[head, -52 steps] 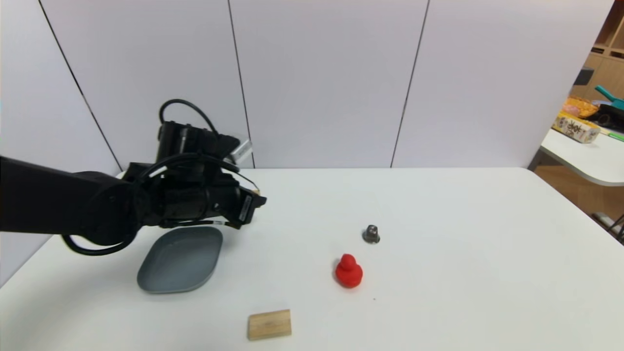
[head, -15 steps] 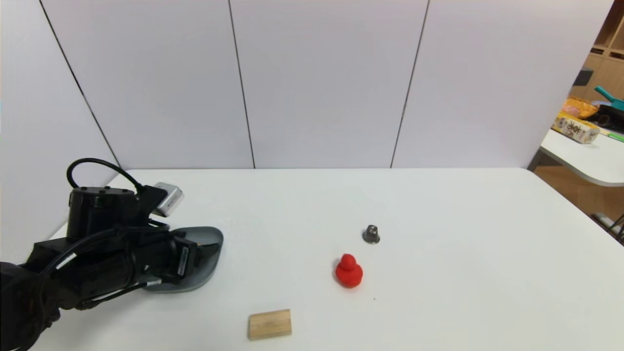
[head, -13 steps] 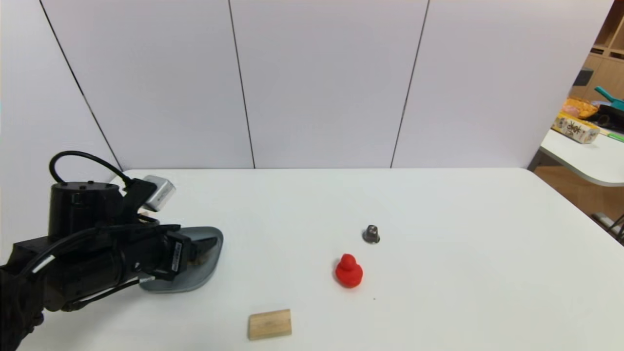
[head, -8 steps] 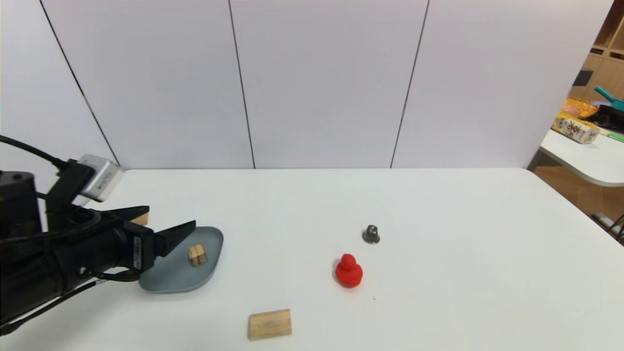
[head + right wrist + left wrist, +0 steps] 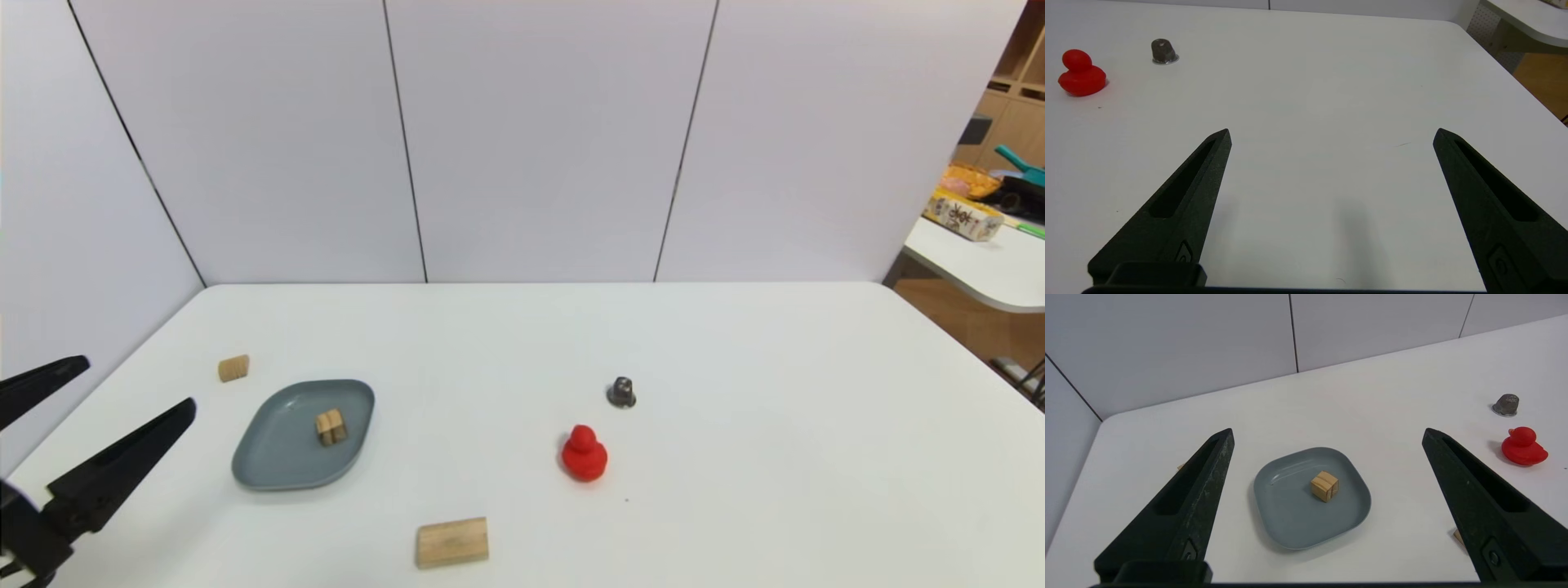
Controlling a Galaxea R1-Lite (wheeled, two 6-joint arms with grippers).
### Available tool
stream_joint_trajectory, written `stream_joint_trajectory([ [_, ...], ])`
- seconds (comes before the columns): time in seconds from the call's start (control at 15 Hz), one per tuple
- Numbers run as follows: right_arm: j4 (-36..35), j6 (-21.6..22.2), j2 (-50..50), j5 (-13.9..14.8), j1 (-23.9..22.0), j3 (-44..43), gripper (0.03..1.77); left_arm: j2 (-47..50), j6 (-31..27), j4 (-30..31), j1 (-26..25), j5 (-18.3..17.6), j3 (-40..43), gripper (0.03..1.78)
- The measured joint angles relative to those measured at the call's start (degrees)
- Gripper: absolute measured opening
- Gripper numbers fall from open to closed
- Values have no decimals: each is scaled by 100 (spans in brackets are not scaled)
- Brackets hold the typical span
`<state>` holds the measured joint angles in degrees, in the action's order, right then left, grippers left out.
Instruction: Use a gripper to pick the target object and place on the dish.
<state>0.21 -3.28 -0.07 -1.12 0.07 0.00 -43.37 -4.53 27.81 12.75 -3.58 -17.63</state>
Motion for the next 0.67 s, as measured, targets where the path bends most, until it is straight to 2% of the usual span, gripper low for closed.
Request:
stream_joint_trajectory([
  [0.4,0,1,0,2,0,0,171,1537,-288,-188,-774,-145,482,167],
  [0.67,1,-2,0,0,0,0,171,2532,-290,-844,-1039,-232,870,169],
])
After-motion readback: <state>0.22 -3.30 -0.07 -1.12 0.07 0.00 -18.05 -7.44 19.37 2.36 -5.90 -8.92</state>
